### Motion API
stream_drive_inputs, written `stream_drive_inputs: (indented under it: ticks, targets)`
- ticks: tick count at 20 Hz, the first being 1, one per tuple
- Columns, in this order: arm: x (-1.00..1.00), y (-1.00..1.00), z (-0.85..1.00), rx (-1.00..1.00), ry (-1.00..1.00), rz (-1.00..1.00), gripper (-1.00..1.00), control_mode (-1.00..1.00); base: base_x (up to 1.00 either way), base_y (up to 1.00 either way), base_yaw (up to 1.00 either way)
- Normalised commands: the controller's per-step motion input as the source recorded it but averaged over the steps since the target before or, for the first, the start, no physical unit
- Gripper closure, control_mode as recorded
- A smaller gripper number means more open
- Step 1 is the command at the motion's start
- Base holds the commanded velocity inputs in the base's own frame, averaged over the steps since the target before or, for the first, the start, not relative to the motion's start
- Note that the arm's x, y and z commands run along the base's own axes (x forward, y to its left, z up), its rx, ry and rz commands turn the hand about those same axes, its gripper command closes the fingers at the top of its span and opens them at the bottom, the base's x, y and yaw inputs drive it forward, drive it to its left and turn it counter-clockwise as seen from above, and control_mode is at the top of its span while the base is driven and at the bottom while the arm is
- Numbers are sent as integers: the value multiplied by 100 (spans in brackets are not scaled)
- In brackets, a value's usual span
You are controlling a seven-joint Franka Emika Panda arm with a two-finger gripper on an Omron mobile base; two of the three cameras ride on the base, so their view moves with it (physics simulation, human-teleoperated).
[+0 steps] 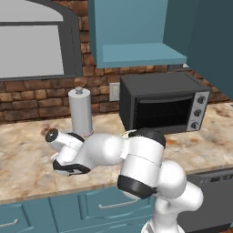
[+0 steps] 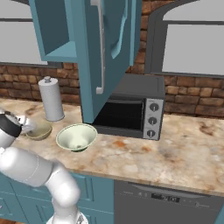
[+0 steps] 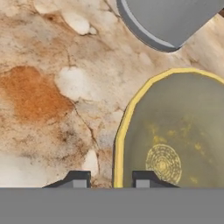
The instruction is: Pick up the bowls on the counter and stack them on top of one another in the open cabinet. Place the smaller bowl on top of the larger bowl.
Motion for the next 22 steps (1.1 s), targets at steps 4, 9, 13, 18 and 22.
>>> stream_drive_inputs:
  ticks: [4, 9, 13, 18, 22]
  targets:
    - [0, -18, 32, 8, 1, 0, 100, -100, 0, 0, 0]
    - [0, -18, 24, 0, 0, 0, 100, -100, 0, 0, 0]
    - [0, -19, 22, 0, 0, 0, 100, -100, 0, 0, 0]
    - [-7, -14, 37, 0, 0, 4, 100, -100, 0, 0, 0]
    - [-18, -12, 37, 0, 0, 3, 100, -100, 0, 0, 0]
